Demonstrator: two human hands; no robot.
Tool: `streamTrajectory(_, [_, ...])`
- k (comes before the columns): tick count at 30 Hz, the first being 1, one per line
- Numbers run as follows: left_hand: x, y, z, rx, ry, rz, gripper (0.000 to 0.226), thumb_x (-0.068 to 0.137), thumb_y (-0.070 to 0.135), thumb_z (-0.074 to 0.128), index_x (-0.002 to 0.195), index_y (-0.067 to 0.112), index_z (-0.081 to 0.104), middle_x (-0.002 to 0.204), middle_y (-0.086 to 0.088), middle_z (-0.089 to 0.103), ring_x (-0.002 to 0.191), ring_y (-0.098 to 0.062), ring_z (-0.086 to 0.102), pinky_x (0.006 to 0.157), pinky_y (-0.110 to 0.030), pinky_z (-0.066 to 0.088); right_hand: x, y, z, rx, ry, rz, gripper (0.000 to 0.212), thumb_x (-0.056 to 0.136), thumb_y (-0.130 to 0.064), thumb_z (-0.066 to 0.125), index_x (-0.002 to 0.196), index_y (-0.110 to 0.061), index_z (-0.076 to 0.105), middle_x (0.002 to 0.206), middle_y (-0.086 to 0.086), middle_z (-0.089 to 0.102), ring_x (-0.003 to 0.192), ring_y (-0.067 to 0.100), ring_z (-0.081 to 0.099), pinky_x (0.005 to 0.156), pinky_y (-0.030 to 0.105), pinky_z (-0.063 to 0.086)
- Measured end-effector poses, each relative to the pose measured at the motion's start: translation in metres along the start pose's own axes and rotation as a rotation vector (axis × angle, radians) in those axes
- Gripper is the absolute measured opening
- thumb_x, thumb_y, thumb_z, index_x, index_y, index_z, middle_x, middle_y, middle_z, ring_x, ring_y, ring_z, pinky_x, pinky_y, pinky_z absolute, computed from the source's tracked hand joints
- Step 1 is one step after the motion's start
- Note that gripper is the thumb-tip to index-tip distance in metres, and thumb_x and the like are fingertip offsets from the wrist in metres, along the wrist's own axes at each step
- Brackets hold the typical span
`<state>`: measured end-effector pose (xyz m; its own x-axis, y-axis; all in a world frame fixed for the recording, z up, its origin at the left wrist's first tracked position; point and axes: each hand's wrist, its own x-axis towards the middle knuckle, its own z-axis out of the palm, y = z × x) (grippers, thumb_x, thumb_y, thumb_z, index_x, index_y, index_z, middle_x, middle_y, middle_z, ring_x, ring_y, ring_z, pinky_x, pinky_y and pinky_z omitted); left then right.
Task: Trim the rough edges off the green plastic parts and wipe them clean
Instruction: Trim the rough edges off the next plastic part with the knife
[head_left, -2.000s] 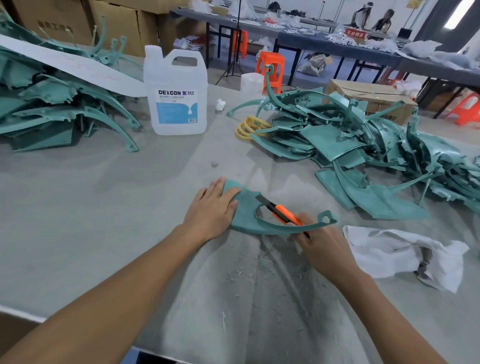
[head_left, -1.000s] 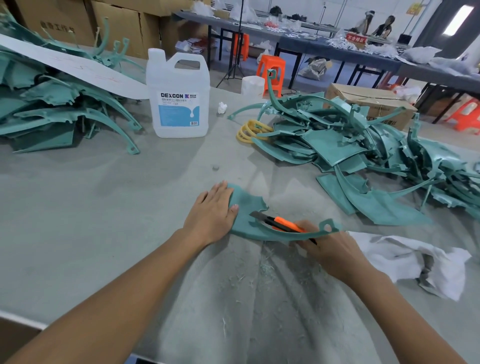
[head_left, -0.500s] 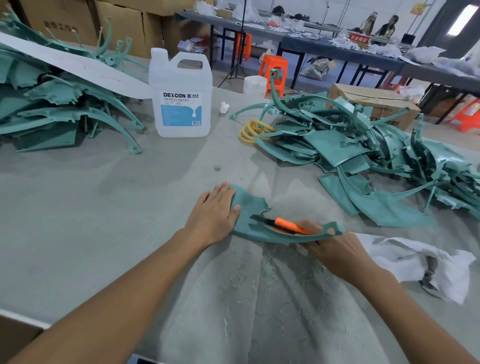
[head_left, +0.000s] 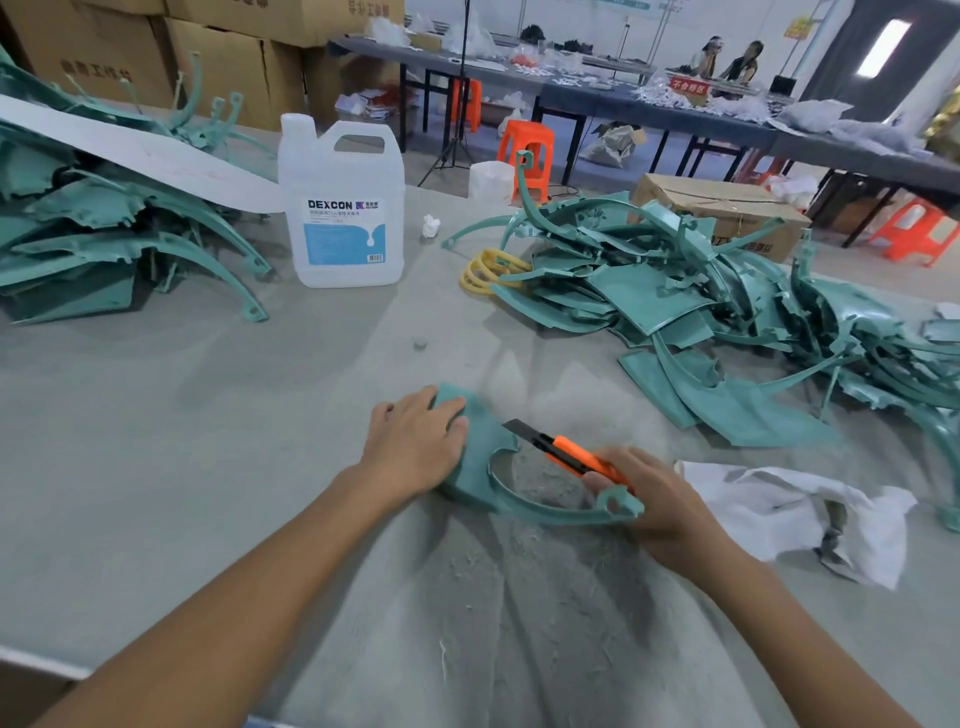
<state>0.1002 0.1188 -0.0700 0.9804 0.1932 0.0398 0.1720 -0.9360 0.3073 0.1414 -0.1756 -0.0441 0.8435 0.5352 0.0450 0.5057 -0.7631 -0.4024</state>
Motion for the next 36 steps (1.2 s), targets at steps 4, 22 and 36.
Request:
streamTrajectory(4, [-0.007,0.003,0.016,0.036,0.048,0.009,0.056,0.103,0.055,0.021,0.155,0.036,0.026,0.168,0.002,0.015,0.152,-0.015,0.015,0.120,-0.043,0.010,0.001,0.003,-0.002,-0.012,-0.047,-0.068,0.013,0.102,-0.046,0.050,0.099,-0.036,0.059,0.084,-0.015,0.058,0.078,0.002,0.057,0.060,0.021,0.042])
streamTrajectory(22, [0.017,-0.015,0.010,0.081,-0.011,0.282,0.051,0.104,0.051,0.017,0.154,0.041,0.019,0.168,0.010,0.012,0.153,-0.010,0.011,0.121,-0.040,0.013,-0.004,0.002,-0.009,-0.085,-0.121,-0.069,0.020,0.104,-0.043,0.050,0.104,-0.025,0.058,0.088,-0.012,0.051,0.077,0.011,0.048,0.068,0.031,0.039])
streamTrajectory(36, [0.015,0.016,0.010,0.051,-0.003,0.075,0.049,0.102,0.032,0.026,0.149,0.039,0.031,0.162,0.002,0.023,0.144,-0.021,0.019,0.114,-0.042,0.016,-0.016,0.001,-0.007,-0.060,-0.043,0.010,0.017,0.105,-0.048,0.043,0.109,-0.034,0.052,0.091,-0.011,0.057,0.080,0.015,0.054,0.069,0.032,0.042])
